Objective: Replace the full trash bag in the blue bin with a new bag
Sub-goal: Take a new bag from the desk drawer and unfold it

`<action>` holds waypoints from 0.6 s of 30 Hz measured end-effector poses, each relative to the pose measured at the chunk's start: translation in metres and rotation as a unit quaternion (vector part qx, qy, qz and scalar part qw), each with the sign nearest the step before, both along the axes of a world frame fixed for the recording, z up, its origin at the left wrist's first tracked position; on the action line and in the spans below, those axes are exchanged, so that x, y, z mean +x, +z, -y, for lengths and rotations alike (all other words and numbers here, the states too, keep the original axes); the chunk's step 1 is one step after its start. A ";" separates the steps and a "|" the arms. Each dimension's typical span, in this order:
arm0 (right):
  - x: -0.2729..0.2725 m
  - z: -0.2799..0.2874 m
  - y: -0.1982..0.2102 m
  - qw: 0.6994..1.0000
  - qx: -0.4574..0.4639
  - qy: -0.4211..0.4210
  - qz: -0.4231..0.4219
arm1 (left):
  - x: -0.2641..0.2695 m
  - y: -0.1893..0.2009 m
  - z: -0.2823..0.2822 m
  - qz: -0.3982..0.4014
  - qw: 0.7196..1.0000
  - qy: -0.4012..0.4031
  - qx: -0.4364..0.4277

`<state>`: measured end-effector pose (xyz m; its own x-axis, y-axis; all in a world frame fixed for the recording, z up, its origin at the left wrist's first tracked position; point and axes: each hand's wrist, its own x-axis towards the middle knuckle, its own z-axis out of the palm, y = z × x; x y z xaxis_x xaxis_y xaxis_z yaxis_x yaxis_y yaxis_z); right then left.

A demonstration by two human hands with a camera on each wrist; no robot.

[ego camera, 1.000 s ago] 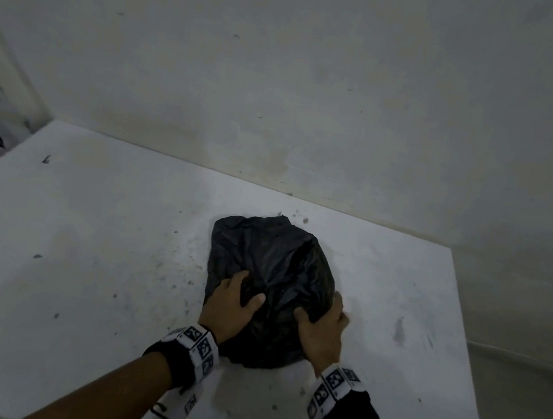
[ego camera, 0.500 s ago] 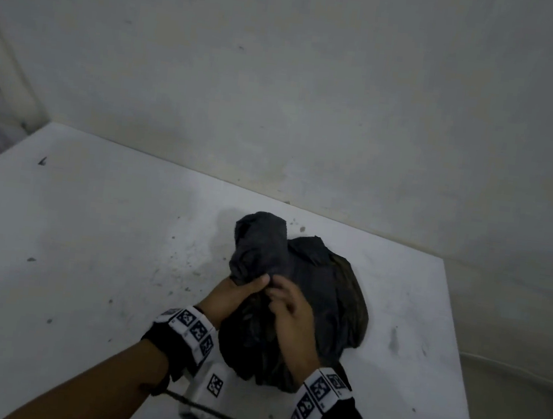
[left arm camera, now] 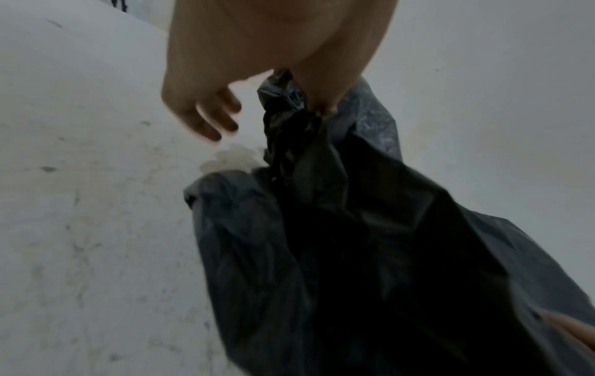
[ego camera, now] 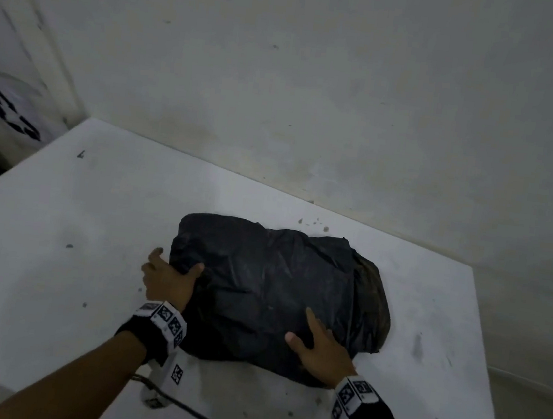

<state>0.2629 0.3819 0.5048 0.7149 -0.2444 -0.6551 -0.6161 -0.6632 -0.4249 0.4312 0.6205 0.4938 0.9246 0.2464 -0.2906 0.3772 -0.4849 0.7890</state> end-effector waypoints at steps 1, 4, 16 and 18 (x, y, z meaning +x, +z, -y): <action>0.001 -0.001 0.003 1.000 -0.006 0.014 -0.012 | -0.004 0.003 0.004 0.067 0.997 -0.010 0.034; 0.000 -0.001 0.007 0.993 -0.024 0.097 -0.062 | -0.021 0.012 0.011 0.269 0.947 -0.128 0.123; 0.004 -0.014 0.004 0.972 -0.112 0.188 -0.086 | -0.022 -0.052 -0.023 0.190 0.733 -0.515 0.402; 0.006 -0.019 0.004 0.963 -0.156 0.200 -0.091 | -0.019 -0.048 -0.019 0.220 0.728 -0.494 0.421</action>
<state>0.2690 0.4012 0.5086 0.6736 -0.1785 -0.7172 -0.3306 -0.9407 -0.0764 0.4124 0.6396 0.4455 0.7301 -0.6820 -0.0432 -0.6828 -0.7306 -0.0059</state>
